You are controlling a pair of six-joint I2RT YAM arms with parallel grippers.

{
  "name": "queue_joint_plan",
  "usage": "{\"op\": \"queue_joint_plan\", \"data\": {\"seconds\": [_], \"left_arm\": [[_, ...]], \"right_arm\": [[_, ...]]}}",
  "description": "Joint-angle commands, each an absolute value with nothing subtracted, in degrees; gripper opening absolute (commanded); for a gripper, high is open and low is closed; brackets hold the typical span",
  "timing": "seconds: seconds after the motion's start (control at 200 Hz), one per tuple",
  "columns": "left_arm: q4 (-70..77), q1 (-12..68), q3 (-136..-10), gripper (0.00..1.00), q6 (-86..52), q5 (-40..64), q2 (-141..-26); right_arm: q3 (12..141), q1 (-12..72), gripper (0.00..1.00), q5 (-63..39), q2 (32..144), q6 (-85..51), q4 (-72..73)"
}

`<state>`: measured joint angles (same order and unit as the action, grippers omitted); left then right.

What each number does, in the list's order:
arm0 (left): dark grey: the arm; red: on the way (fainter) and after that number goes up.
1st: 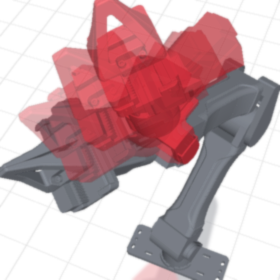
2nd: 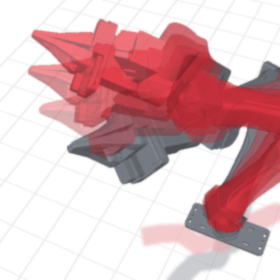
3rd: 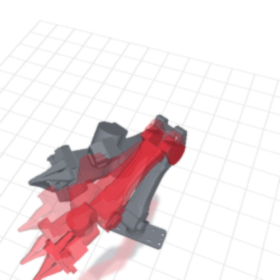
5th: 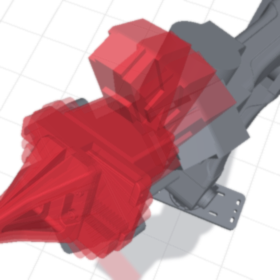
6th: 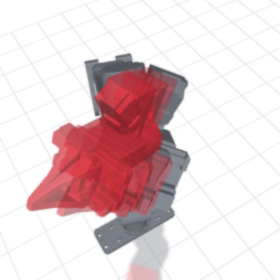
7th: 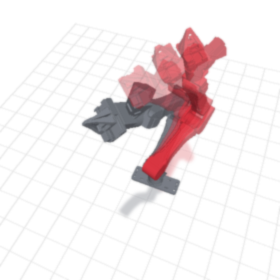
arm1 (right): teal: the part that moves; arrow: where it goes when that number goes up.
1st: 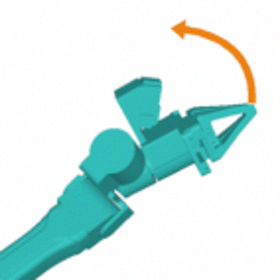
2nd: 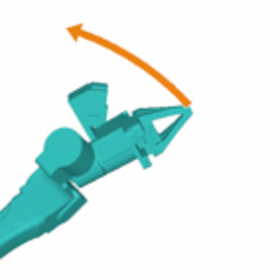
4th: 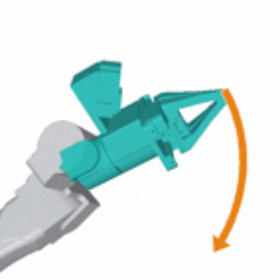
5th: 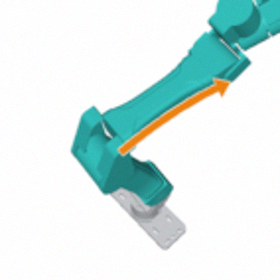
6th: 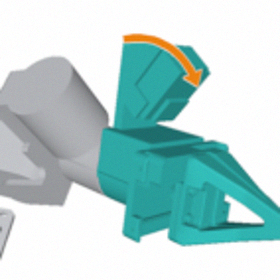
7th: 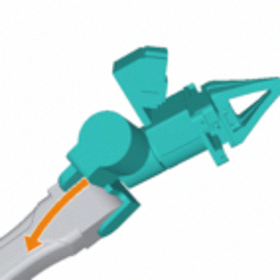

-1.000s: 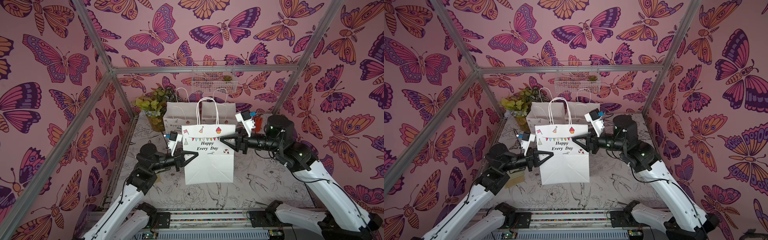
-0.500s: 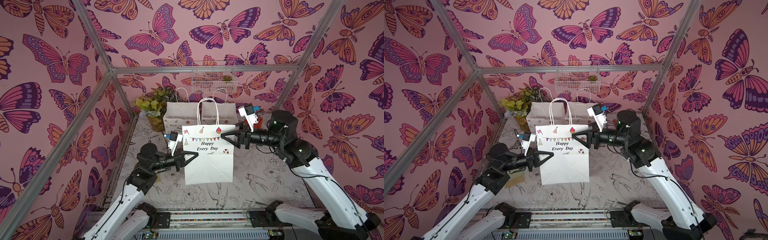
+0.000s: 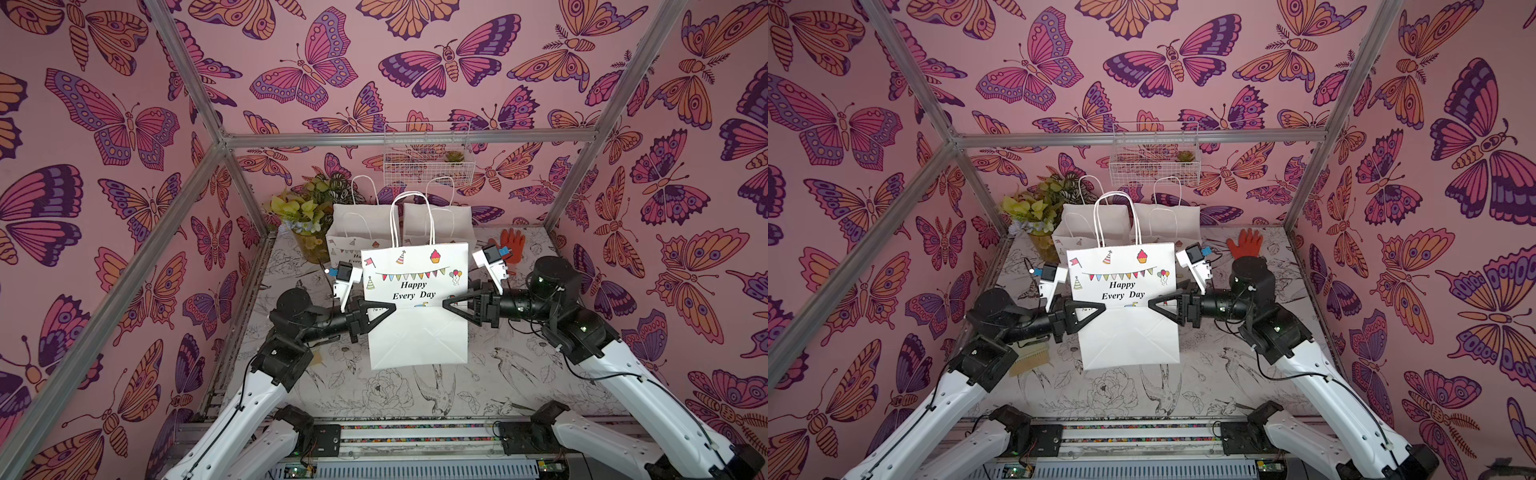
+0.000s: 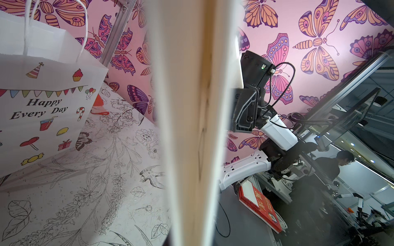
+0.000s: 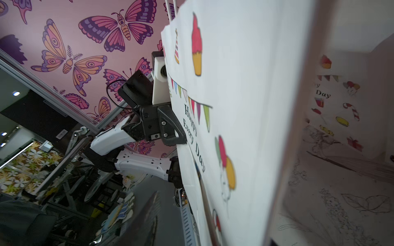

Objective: Put away the paper bag
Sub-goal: Press the paper bag.

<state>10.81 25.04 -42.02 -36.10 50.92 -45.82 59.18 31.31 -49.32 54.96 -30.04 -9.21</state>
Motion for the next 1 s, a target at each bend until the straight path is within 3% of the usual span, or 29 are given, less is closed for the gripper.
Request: {"op": "queue_joint_plan", "data": {"seconds": [0.0, 0.15, 0.406, 0.541, 0.646, 0.746, 0.926, 0.996], "left_arm": [[14.12, 24.87, -41.79, 0.0, -37.25, 49.75, -45.75], [15.02, 24.9, -41.65, 0.0, -38.01, 50.34, -46.27], [15.06, 24.87, -41.74, 0.0, -38.32, 50.98, -45.47], [13.93, 24.81, -42.28, 0.46, -37.93, 53.65, -44.55], [10.98, 24.79, -42.98, 0.58, -36.08, 54.98, -42.52], [10.28, 24.79, -43.07, 0.55, -35.47, 57.71, -41.75], [10.2, 24.79, -42.98, 0.19, -35.19, 58.28, -41.68], [10.19, 24.79, -43.08, 0.11, -35.2, 57.86, -41.54]], "right_arm": [[58.37, 32.88, 0.35, -48.96, 54.09, -31.83, -5.41], [58.23, 33.72, 0.0, -47.94, 54.5, -32.0, -4.82], [59.37, 33.73, 0.0, -43.18, 53.24, -28.88, -9.88], [60.57, 33.71, 0.0, -40.44, 52.02, -25.51, -15.33], [61.3, 33.69, 0.0, -39.47, 51.28, -24.0, -18.01], [61.74, 33.71, 0.0, -39.37, 50.89, -23.57, -18.87], [62.41, 33.69, 0.0, -39.73, 50.8, -23.47, -19.61], [62.58, 33.73, 0.0, -39.36, 51.02, -22.76, -20.72]]}}
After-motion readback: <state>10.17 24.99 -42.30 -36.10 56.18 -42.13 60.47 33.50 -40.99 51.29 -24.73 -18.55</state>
